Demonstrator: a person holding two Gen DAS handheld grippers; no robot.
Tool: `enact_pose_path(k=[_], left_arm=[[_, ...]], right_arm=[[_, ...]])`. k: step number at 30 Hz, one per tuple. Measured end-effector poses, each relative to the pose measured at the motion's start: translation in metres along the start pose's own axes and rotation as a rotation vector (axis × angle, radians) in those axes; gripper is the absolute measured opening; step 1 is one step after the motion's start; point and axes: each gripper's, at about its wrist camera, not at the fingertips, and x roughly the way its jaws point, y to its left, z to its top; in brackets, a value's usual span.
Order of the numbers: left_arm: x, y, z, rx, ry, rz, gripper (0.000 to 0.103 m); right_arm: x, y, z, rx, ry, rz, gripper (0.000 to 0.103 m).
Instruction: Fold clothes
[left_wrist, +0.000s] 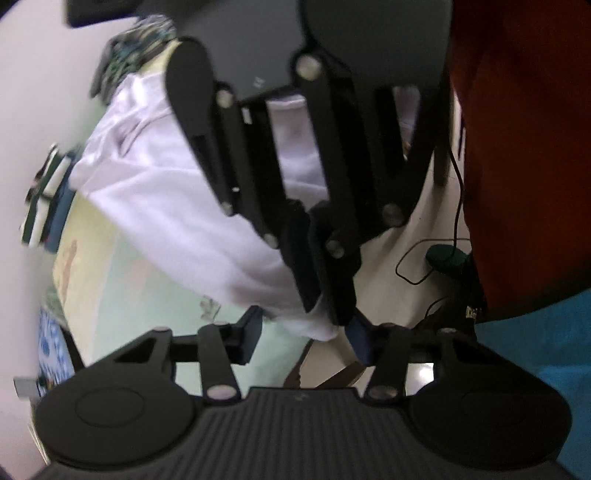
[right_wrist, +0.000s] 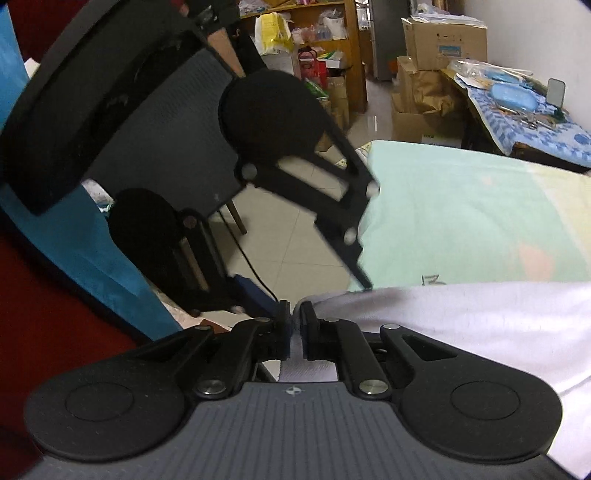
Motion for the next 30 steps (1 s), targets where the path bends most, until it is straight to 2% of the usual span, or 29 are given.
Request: enact_pose_path(k=[3,6,7,9,12,15,17,20,24,26,30], left_arm=[[0.004,-0.001,-0.001,0.011,-0.002,-0.008,0.040],[0.002,-0.001,-0.006,-0.007,0.003,-0.009,0.036],[0.002,-0.001,-0.008,-0.019,0.011,-0.014,0.029],[0.001,0.000,-0.012,-0.054,0.031,-0.030,0.022],[-0.002,-0.005,-0.019,-0.122,0.051,-0.072,0.017],[0.000,-0.012,-0.026,-0.194,0.084,-0.137,0.019],[0.001,-0.016,-0.030,-0.232,0.097,-0.143,0.024],[-0.006,-0.009,-0.033,-0.247,0.093,-0.078,0.030],[-0.021,0.007,-0.029,-0.228,0.057,0.043,0.044],[-0.028,0.013,-0.026,-0.209,0.033,0.092,0.044],[-0.023,0.012,-0.013,-0.120,-0.001,0.072,0.044]], right_arm=[[-0.008,0.000,-0.006,0.027,-0.007,0.004,0.014],[-0.019,-0.004,-0.011,0.097,-0.035,0.006,0.020],[-0.023,-0.008,-0.014,0.129,-0.047,0.000,0.024],[-0.031,-0.015,-0.020,0.194,-0.071,-0.012,0.027],[-0.037,-0.027,-0.027,0.295,-0.109,-0.052,0.028],[-0.043,-0.033,-0.033,0.382,-0.149,-0.056,0.032],[-0.044,-0.029,-0.035,0.387,-0.154,-0.057,0.033],[-0.045,-0.023,-0.038,0.386,-0.158,-0.057,0.033],[-0.039,-0.018,-0.036,0.370,-0.149,-0.068,0.033],[-0.033,-0.020,-0.035,0.356,-0.125,-0.107,0.033],[-0.040,-0.031,-0.040,0.445,-0.150,-0.115,0.033]])
